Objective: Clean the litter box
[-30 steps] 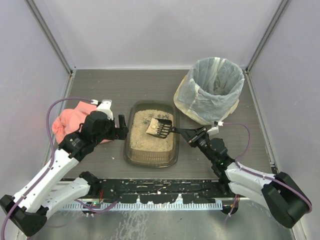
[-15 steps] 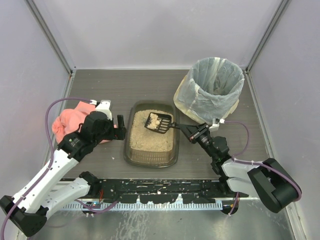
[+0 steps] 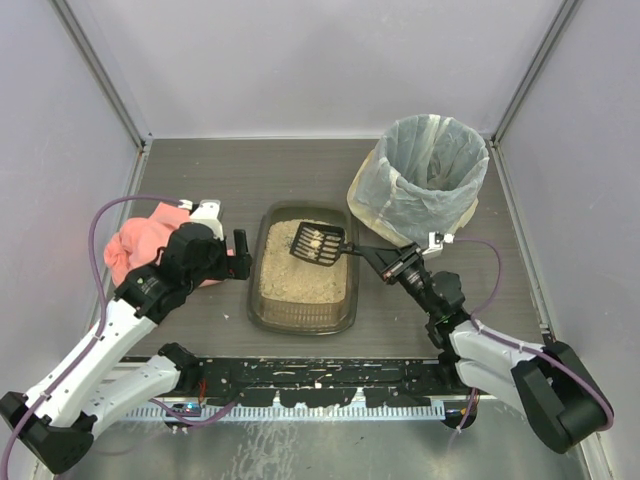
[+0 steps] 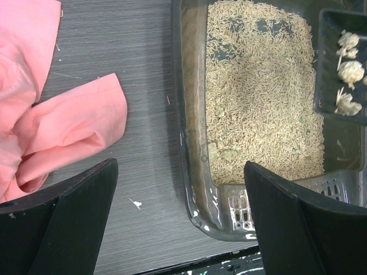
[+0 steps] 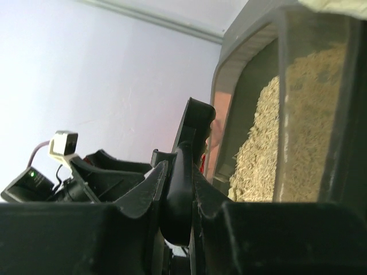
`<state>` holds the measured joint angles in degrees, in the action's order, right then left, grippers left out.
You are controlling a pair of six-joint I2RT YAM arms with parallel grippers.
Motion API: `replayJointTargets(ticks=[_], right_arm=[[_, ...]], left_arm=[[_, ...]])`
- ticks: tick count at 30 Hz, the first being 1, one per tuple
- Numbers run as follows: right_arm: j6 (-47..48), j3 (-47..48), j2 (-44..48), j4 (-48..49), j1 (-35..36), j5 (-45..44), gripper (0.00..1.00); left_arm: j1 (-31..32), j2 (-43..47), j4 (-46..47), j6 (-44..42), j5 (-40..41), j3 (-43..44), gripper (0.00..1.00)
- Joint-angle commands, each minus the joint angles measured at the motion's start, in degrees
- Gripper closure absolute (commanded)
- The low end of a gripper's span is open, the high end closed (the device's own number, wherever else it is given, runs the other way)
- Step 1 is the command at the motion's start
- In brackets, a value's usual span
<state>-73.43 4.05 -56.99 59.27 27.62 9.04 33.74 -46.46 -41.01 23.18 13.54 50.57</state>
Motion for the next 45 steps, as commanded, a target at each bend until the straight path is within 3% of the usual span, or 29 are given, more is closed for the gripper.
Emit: replayJointTargets(ticks=[1,4,7,10,14,18,21,25,29,33,37,41,45], right_arm=[[2.5,2.9,1.3,-0.7,-0.3,1.9,0.99],[1.5,2.7,0.0,2.4,-1.9,4.1,0.99],[-0.4,0.5,2.7,-2.1,-4.1,0.9,0.99],[3.6,5.1,-0.8,-0.2,-1.3,6.9,0.99],[-0.2,1.4,1.8,-2.6,-4.1,0.8,0.99],[4.3,5.6,-2.7,0.8,-0.1,7.5,0.99],[-0.5,1.0,0.1,-0.3,-3.7,1.7,0.99],[5.2,6.6,-2.3,-0.2,0.8,7.8,0.99],[0.0,1.6,2.1,-2.0,-3.7,1.0,0.99],[5.4,7.1,-1.8,-0.1,1.0,8.3,0.99],[0.7,1.5,2.5,-2.1,-3.9,2.0,0.99],[5.2,6.2,-1.7,0.5,1.0,8.1,0.99],[0.5,1.7,2.6,-2.4,-4.8,3.0,0.99]], left_arm=[[-0.1,0.1,1.5,0.5,0.2,2.0,0.07],[-0.1,0.8,2.9,0.9,1.0,0.7,0.07],[-0.1,0.6,1.4,0.9,0.7,1.5,0.07],[-0.1,1.5,2.1,1.0,1.8,0.4,0.07],[-0.1,0.6,2.0,1.5,0.7,0.9,0.08],[-0.1,0.9,2.8,1.6,1.2,0.1,0.07],[-0.1,0.4,2.5,1.7,0.5,0.6,0.08],[-0.1,0.9,3.1,2.2,0.9,-0.4,0.08],[-0.1,0.1,2.5,2.5,-0.3,0.3,0.08],[-0.1,0.9,3.7,2.6,0.6,-1.0,0.08],[-0.2,-0.3,3.0,2.9,-0.7,0.0,0.09],[-0.2,0.4,5.0,3.0,0.1,-1.8,0.08],[-0.2,-0.8,3.2,2.9,-0.6,0.1,0.09]])
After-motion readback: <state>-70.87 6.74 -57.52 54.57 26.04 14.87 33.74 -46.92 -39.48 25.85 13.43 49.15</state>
